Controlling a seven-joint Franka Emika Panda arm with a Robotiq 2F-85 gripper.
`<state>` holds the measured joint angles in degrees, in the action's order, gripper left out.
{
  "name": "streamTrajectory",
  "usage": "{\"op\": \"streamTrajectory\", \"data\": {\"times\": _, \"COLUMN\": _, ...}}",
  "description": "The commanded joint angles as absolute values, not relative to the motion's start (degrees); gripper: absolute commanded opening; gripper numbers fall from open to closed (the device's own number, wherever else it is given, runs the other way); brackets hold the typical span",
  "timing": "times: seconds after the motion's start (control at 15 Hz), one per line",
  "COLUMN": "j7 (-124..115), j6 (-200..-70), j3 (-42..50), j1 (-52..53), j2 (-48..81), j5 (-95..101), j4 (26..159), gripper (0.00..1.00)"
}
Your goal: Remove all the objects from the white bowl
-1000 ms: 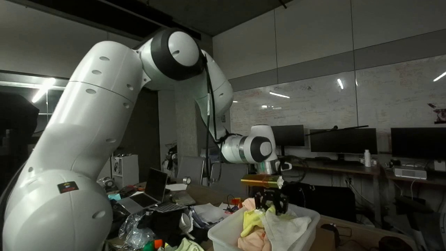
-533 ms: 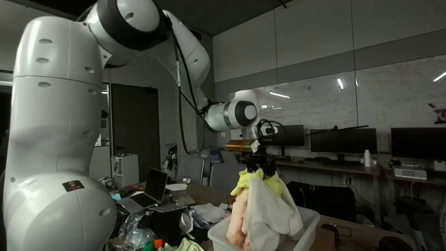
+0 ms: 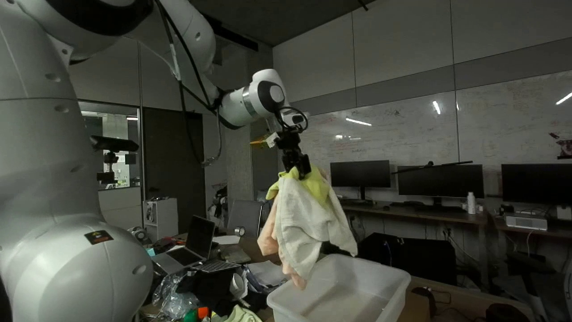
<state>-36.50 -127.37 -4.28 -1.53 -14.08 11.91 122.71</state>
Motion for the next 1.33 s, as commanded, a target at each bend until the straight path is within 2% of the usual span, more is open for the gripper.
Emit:
{"op": "streamTrajectory", "data": {"times": 0.0, "j7": -38.75, "j6": -121.27, "j3": -9.36, "j1": 0.87, "j2": -14.87, "j5": 11.49, "j4": 118.23, "gripper": 0.00}}
{"op": "streamTrajectory", "data": {"times": 0.4, "j7": -33.79, "j6": -108.52, "j3": -15.43, "j1": 7.30, "j2": -5.38, "j5": 9.67, "j4": 105.99, "gripper": 0.00}}
{"op": "streamTrajectory", "data": {"times": 0.73, "j7": -27.24, "j6": -103.20, "j3": -15.48, "j1": 10.52, "j2": 2.29, "j5": 9.50, "j4": 96.47, "gripper": 0.00}}
{"op": "streamTrajectory", "data": {"times": 0.8, "j7": -25.42, "j6": -102.60, "j3": -15.30, "j1": 10.87, "j2": 3.41, "j5": 9.69, "j4": 95.16, "gripper": 0.25}}
{"op": "streamTrajectory", "data": {"times": 0.87, "j7": -23.44, "j6": -101.57, "j3": -15.14, "j1": 11.20, "j2": 4.24, "j5": 9.81, "j4": 93.94, "gripper": 0.26}}
{"op": "streamTrajectory", "data": {"times": 0.93, "j7": -22.51, "j6": -100.84, "j3": -14.93, "j1": 11.41, "j2": 5.01, "j5": 10.25, "j4": 93.02, "gripper": 0.31}}
{"op": "streamTrajectory", "data": {"times": 1.27, "j7": -18.28, "j6": -98.67, "j3": -13.34, "j1": 11.21, "j2": 6.01, "j5": 9.95, "j4": 91.17, "gripper": 0.69}}
